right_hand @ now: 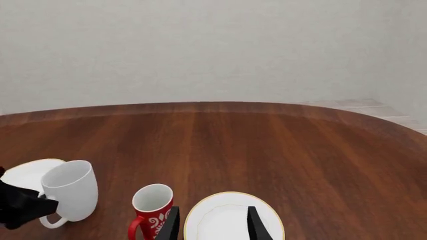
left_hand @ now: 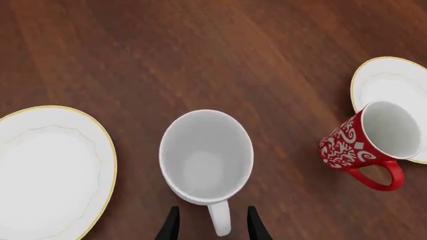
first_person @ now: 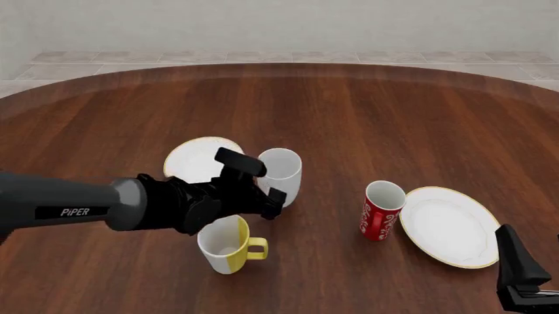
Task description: Put the white mug on the left plate.
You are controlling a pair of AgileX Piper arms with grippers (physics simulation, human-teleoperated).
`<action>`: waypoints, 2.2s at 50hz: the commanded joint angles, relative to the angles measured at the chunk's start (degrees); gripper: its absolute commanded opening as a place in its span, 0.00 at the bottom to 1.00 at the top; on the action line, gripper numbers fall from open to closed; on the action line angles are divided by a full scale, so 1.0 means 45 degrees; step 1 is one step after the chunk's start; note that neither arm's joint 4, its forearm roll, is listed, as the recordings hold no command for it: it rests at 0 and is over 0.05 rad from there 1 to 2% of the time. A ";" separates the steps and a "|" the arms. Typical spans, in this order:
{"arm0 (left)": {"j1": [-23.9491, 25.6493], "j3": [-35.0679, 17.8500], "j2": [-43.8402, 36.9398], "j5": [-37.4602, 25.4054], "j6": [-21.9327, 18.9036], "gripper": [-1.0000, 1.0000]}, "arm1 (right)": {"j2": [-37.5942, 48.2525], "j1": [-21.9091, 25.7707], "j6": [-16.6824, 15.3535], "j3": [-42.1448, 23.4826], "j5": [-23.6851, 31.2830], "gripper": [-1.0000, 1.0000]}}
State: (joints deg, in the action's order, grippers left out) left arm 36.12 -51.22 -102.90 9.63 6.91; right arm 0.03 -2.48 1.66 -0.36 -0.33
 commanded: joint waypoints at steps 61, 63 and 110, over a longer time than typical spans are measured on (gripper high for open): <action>-0.0231 0.0833 0.0168 0.1371 -0.0996 0.00 | -0.0003 -0.0025 -0.0137 0.0047 -0.0072 1.00; -0.0259 0.0840 0.0251 0.1372 -0.1106 0.00 | -0.0002 -0.0023 -0.0144 0.0054 -0.0080 1.00; -0.1620 0.0957 0.4771 -0.0374 -0.3516 0.00 | -0.0003 -0.0019 -0.0109 0.0044 -0.0029 1.00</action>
State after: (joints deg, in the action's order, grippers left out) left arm 31.09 -47.26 -84.99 9.44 -7.37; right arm 0.02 -2.59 1.15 -0.24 -0.42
